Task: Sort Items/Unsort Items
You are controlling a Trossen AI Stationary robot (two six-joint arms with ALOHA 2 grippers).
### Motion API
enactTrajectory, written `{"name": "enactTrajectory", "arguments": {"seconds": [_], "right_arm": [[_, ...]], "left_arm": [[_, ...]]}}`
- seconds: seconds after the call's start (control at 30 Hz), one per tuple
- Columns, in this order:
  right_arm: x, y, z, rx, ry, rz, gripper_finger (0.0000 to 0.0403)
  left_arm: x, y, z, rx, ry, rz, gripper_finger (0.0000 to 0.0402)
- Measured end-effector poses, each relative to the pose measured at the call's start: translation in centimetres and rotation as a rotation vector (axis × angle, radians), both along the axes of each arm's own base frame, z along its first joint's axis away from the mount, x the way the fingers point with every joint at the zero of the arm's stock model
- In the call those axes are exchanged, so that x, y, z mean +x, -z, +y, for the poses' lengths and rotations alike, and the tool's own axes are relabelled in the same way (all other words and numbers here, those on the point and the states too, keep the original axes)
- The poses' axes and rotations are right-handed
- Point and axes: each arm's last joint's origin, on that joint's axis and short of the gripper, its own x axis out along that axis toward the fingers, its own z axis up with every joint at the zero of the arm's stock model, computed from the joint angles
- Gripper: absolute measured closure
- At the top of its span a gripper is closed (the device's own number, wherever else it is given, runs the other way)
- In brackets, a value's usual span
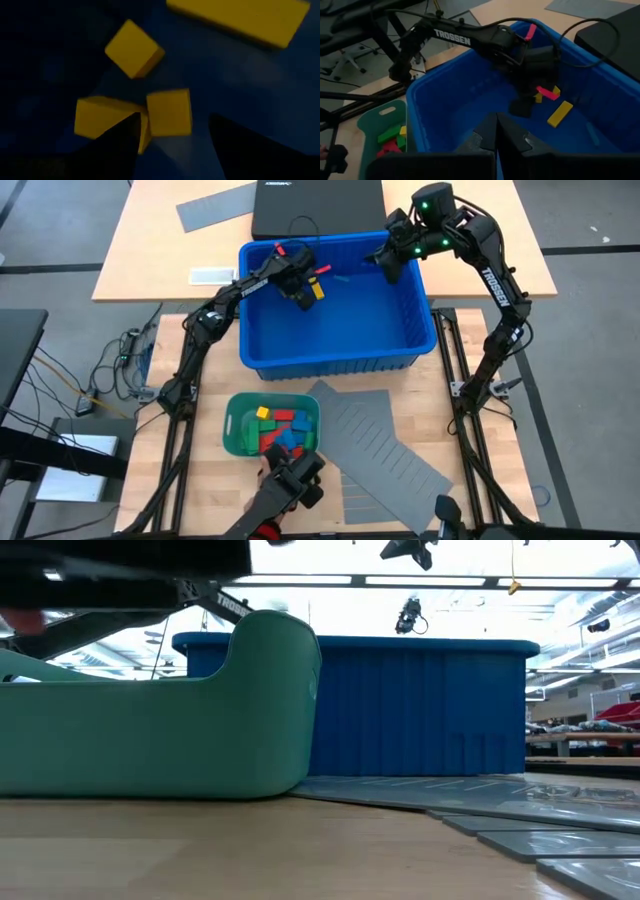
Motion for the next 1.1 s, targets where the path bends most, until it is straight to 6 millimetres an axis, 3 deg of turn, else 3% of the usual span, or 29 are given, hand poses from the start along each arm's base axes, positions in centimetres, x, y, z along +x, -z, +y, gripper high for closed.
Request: {"name": "enactTrajectory", "arguments": {"seconds": [0.3,0.5,0.67,0.73,0.9,1.1], "right_arm": [[0.2,0.0,0.2,0.009,-0.002,-0.002,0.0399],[0.2,0.0,0.2,0.01,0.001,-0.002,0.0401],[0.2,0.0,0.2,0.009,0.002,-0.002,0.0399],[0.2,0.0,0.2,0.009,0.002,-0.002,0.0399],[0.2,0.0,0.2,0.006,0.0,-0.001,0.0401],[0.2,-0.1,0.1,-0.035,-0.015,-0.004,0.0399]], "left_arm": [[0.5,2.8,0.9,-0.028,0.023,-0.008,0.016],[0.8,3.1,0.7,-0.041,0.033,-0.013,0.0165],[1.4,2.7,-0.2,-0.079,0.066,-0.006,0.0233],[1.9,2.1,-0.7,-0.098,0.097,-0.023,0.027],[2.1,-0.1,-2.6,-0.178,0.19,-0.031,0.0271],[0.8,-6.5,-6.8,-0.26,0.259,-0.062,0.0271]]}}
